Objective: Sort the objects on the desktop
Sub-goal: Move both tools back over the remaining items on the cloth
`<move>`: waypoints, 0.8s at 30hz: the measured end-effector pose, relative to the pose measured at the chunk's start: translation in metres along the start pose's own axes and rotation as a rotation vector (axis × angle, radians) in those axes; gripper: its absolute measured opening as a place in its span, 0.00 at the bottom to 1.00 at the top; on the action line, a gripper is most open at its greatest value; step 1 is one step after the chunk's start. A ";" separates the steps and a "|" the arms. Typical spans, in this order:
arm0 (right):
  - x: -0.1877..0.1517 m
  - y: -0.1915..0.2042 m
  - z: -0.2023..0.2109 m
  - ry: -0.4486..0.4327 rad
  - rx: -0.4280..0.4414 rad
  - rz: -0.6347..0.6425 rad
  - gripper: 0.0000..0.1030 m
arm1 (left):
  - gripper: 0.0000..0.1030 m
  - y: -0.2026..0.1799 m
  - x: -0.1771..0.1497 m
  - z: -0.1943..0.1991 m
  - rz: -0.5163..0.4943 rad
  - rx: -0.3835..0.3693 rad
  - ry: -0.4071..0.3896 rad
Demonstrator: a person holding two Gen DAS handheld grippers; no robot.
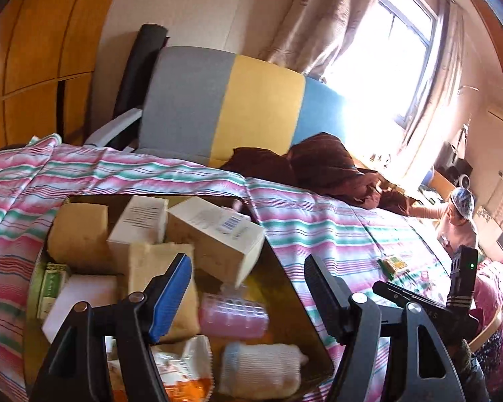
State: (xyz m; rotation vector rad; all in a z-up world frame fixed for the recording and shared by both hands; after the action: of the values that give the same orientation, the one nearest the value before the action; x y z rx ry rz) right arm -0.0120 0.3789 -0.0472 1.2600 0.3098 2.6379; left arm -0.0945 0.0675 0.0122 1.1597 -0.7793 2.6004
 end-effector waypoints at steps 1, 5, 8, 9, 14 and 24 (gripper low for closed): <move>-0.003 -0.012 0.006 -0.005 -0.026 -0.018 0.67 | 0.69 -0.011 -0.002 -0.005 -0.021 -0.015 0.015; -0.012 -0.062 0.036 -0.041 -0.133 -0.106 0.71 | 0.70 -0.057 -0.013 -0.028 -0.101 -0.080 0.094; -0.019 -0.100 0.059 -0.078 -0.226 -0.178 0.72 | 0.70 -0.094 -0.024 -0.050 -0.172 -0.108 0.158; -0.021 -0.112 0.066 -0.091 -0.258 -0.201 0.73 | 0.70 -0.106 -0.027 -0.058 -0.202 -0.113 0.176; -0.030 -0.161 0.090 -0.146 -0.413 -0.289 0.73 | 0.71 -0.171 -0.041 -0.093 -0.366 -0.150 0.249; -0.047 -0.196 0.098 -0.205 -0.377 -0.380 0.75 | 0.80 -0.272 -0.073 -0.162 -0.681 -0.273 0.371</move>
State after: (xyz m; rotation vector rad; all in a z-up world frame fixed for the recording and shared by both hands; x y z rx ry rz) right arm 0.1109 0.5634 -0.0755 1.1917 0.0113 2.1045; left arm -0.0474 0.3865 -0.0264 0.6714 -0.5153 1.9750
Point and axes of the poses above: each gripper's, at about its wrist camera, not at the fingertips, and z roughly against the way its jaws point, y to its left, x to its top, the point moved 2 cm from there along -z, roughly the way its jaws point, and after that the axes turned 8 degrees about z, right-handed, at the moved point
